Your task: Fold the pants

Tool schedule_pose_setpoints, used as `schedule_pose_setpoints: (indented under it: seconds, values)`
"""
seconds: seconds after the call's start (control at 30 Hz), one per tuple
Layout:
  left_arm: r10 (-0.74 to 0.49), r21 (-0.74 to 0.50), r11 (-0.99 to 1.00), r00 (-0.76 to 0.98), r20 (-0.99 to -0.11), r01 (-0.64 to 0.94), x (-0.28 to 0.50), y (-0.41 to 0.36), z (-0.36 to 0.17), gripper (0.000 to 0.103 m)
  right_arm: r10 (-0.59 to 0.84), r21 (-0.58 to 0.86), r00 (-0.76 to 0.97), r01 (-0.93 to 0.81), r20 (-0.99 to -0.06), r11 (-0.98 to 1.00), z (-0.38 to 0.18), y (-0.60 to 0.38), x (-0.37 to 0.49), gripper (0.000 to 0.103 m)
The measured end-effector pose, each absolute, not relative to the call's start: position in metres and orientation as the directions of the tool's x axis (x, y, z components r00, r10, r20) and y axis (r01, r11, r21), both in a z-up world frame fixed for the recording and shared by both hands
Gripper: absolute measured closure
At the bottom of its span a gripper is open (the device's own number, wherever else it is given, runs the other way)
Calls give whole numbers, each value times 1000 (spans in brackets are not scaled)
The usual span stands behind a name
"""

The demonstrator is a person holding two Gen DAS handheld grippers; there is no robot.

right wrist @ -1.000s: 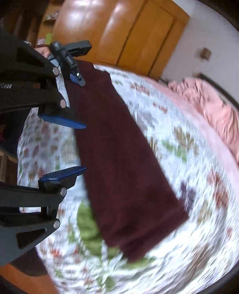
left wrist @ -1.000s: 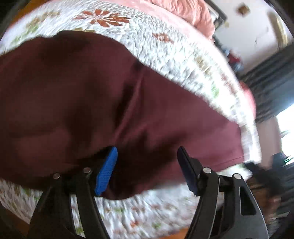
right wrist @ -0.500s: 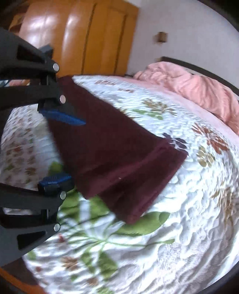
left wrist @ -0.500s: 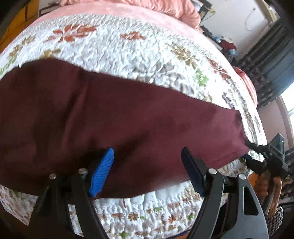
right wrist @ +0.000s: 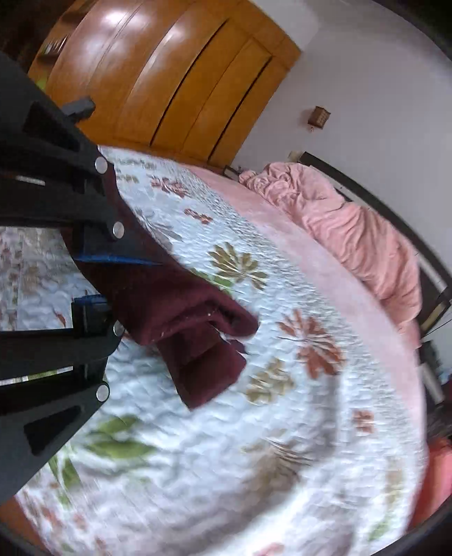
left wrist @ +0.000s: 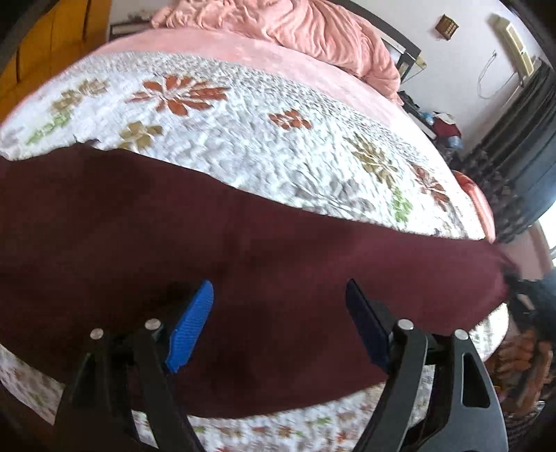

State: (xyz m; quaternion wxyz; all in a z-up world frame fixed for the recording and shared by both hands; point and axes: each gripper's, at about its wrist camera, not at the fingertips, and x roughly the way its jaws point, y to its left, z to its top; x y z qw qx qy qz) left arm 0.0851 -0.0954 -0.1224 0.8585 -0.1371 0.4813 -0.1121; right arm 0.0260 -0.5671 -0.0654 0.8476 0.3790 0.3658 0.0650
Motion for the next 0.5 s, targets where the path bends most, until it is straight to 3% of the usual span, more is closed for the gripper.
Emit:
schedule_pose_setpoints:
  seconds: [0.07,0.2,0.3,0.37,0.43,0.5]
  values:
    - [-302,-323,946,470,-830,37,92,-95,-137,23,346,661,720,205,-602,722,-74,-576,26,92]
    - [-254,-259,964,460,-851,54,96,-102,-161,22,308,560,587,311,-749,768,-136,-582,46,92]
    - [-224,-206,975,464,-857,90,91,-112,-157,20,332,590,594,312,-733,744,-143,-587,38,89]
    - [-261,-253,964,459,-849,81,92,-110,-153,20,351,620,612,304,-709,723,-136,-592,27,81]
    - [-304,-309,949,447,-841,64,93,-106,-149,20,334,601,607,306,-721,739,-127,-591,17,59]
    - [-330,-338,939,438,-836,62,93,-108,-145,18,326,586,602,303,-729,751,-122,-590,3,51]
